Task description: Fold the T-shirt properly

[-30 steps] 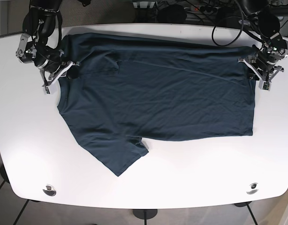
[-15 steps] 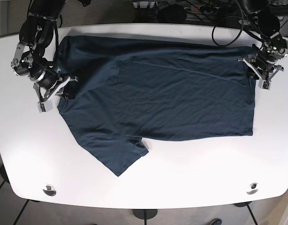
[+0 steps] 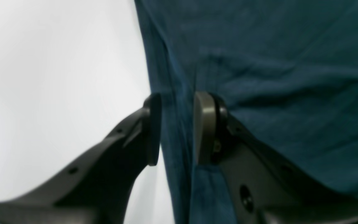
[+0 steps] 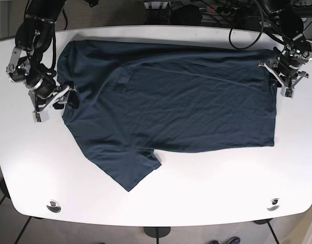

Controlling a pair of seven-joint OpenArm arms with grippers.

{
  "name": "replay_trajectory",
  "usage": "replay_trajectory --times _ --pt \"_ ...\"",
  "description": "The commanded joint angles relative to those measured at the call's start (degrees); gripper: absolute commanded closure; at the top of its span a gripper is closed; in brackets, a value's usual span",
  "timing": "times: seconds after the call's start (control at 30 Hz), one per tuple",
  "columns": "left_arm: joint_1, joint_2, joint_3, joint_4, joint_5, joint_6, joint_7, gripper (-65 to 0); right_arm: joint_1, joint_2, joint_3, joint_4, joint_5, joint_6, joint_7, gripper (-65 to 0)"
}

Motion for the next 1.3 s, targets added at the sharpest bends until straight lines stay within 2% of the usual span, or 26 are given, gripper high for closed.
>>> replay_trajectory --times 0.03,0.07,0.2,0.27,0.43,0.53,0.67,0.7,0.77,0.83,0.87,0.9,0.93,1.0,1.17,1.3 --pt "-0.3 -0.9 -0.3 4.1 -0.6 0.1 2.6 -15.8 -4.2 0.4 3.2 4.1 0.8 0.20 0.7 -34.2" --pt "-0.3 -0.2 -1.2 6.2 -1.1 0.1 4.5 -15.8 -7.2 0.1 5.4 4.9 0.8 0.20 0.7 -34.2" --pt "2.6 1.5 -4.6 9.3 -6.3 0.1 7.7 -16.8 -14.7 0.1 7.6 5.0 0.8 0.20 1.0 -34.4" --pt "4.5 2.6 -5.4 9.4 -7.9 0.1 7.7 -23.9 -17.8 0.0 8.8 4.6 0.8 0.20 1.0 -34.6" --pt "5.7 6.0 -10.1 9.2 -7.9 0.1 7.4 -34.6 -19.4 -1.9 8.5 0.5 0.7 0.20 1.0 -34.4" --pt "7.1 6.3 -9.9 9.1 -7.8 0.1 7.3 -34.6 -19.4 -3.2 8.4 -2.3 0.7 0.63 1.0 -34.2" --pt "7.0 6.0 -10.0 4.1 -7.8 0.1 7.2 -34.4 -19.3 -3.3 7.0 -4.4 0.8 0.72 1.1 -33.8" --pt "7.0 6.0 -10.0 2.8 -7.9 0.1 7.2 -34.3 -19.3 -3.3 6.7 -4.4 0.8 0.72 1.5 -31.1" --pt "6.9 5.9 -9.9 1.2 -7.9 0.1 6.4 -29.3 -19.4 -3.3 6.4 -4.3 0.8 0.72 2.1 -19.5" --pt "7.1 5.9 -9.8 0.5 -7.8 0.1 4.5 -18.3 -19.5 -3.3 6.4 -4.2 0.8 0.72 2.1 -4.3" --pt "7.3 5.9 -10.0 0.5 -7.8 0.1 4.0 -10.6 -19.7 -3.3 6.4 -4.0 0.8 0.72 2.1 -2.1" --pt "7.4 5.9 -10.1 0.7 -7.8 0.1 4.0 -7.5 -19.8 -3.3 6.5 -3.9 0.8 0.72 2.1 -3.5" --pt "8.4 5.9 -10.2 0.9 -8.0 0.1 4.0 -7.1 -20.4 -3.3 6.6 -3.8 0.8 0.72 2.1 -1.9" --pt "10.0 5.8 -10.4 1.9 -8.3 0.1 4.0 -6.5 -21.3 -3.1 6.9 -2.8 0.9 0.81 2.2 -1.9" --pt "12.9 5.9 -15.7 5.1 -8.3 0.1 4.0 -6.4 -25.2 -3.1 6.9 2.9 0.8 0.55 2.2 -2.1" --pt "14.1 5.4 -18.1 5.0 -7.9 0.1 4.0 -6.9 -26.2 -3.0 6.9 2.7 0.7 0.55 2.2 -2.1"
